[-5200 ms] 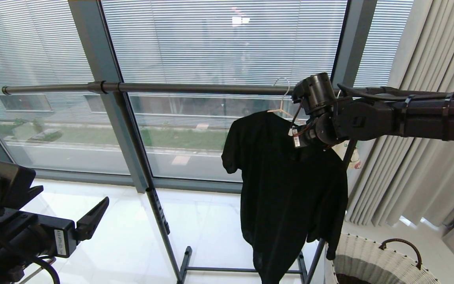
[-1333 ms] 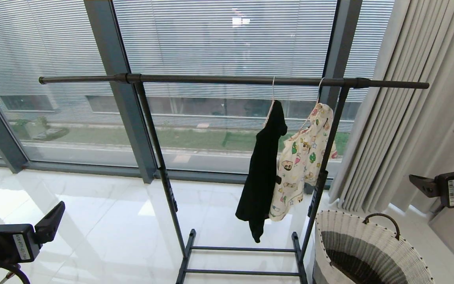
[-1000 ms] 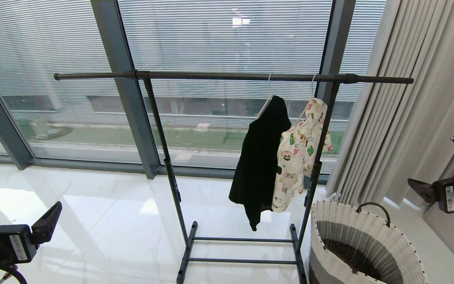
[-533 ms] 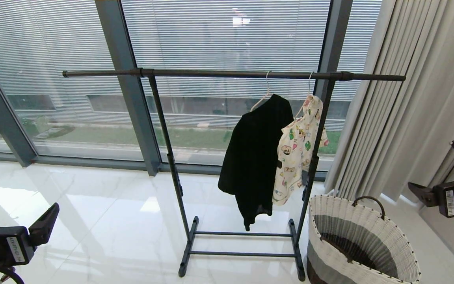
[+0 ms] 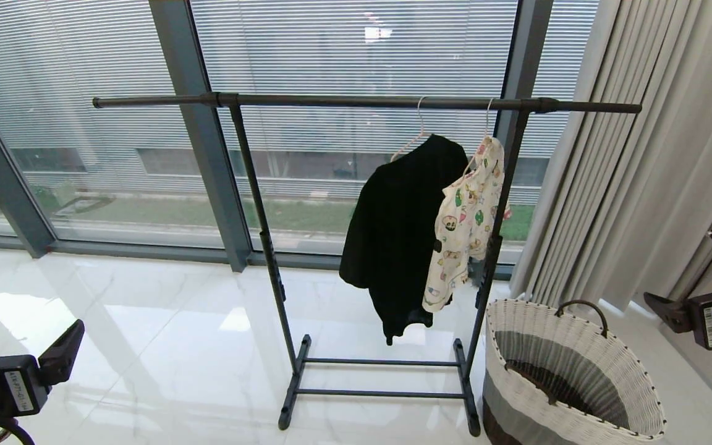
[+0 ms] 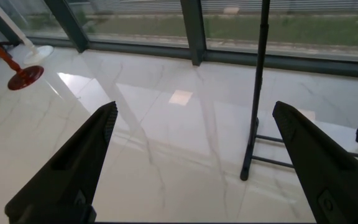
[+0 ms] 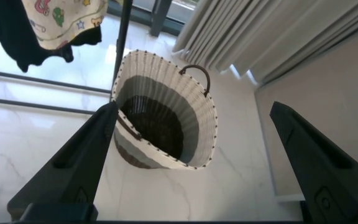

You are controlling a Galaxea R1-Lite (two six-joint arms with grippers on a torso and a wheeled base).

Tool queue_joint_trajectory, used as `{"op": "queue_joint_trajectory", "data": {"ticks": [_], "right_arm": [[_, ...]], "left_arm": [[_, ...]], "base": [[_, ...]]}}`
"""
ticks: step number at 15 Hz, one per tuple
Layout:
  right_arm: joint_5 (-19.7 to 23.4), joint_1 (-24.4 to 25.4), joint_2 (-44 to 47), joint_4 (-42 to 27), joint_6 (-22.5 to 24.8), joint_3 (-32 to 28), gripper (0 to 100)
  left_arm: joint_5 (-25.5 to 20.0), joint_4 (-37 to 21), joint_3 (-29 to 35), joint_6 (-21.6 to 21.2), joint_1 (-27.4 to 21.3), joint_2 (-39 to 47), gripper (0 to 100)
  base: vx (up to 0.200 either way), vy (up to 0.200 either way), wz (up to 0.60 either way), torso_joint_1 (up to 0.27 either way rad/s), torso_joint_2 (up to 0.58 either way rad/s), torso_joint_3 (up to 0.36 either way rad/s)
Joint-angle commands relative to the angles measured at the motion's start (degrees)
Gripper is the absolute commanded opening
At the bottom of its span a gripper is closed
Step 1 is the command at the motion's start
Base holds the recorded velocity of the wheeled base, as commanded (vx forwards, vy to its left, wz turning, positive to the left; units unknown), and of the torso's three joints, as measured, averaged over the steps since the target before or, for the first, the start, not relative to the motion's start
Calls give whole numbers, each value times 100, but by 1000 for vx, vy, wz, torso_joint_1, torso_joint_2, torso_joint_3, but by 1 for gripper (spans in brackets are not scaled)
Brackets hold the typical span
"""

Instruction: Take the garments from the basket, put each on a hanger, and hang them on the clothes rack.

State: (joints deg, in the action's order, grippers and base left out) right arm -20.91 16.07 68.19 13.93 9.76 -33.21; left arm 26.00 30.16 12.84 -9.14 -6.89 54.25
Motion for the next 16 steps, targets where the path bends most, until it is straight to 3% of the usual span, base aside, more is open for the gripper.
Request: {"op": "queue_joint_trajectory", "data": {"ticks": [1, 4, 11, 16], "right_arm": [[-1, 2, 1, 4, -1, 42, 100], [-1, 2, -113, 4, -1, 236, 100], [-10, -7, -157, 4, -1, 376, 100], [-10, -51, -201, 22, -10, 455, 100]], "left_arm": [[1, -1, -44, 9, 12, -2, 100], [10, -1, -211, 18, 30, -72, 100], [1, -1, -457, 35, 750, -230, 100], [10, 7, -774, 27, 829, -635, 100]], "base": [[0, 0, 0, -232, 510, 276], [0, 0, 0, -222, 515, 281], [0, 0, 0, -207, 496, 284], [0, 0, 0, -182, 468, 289]]}}
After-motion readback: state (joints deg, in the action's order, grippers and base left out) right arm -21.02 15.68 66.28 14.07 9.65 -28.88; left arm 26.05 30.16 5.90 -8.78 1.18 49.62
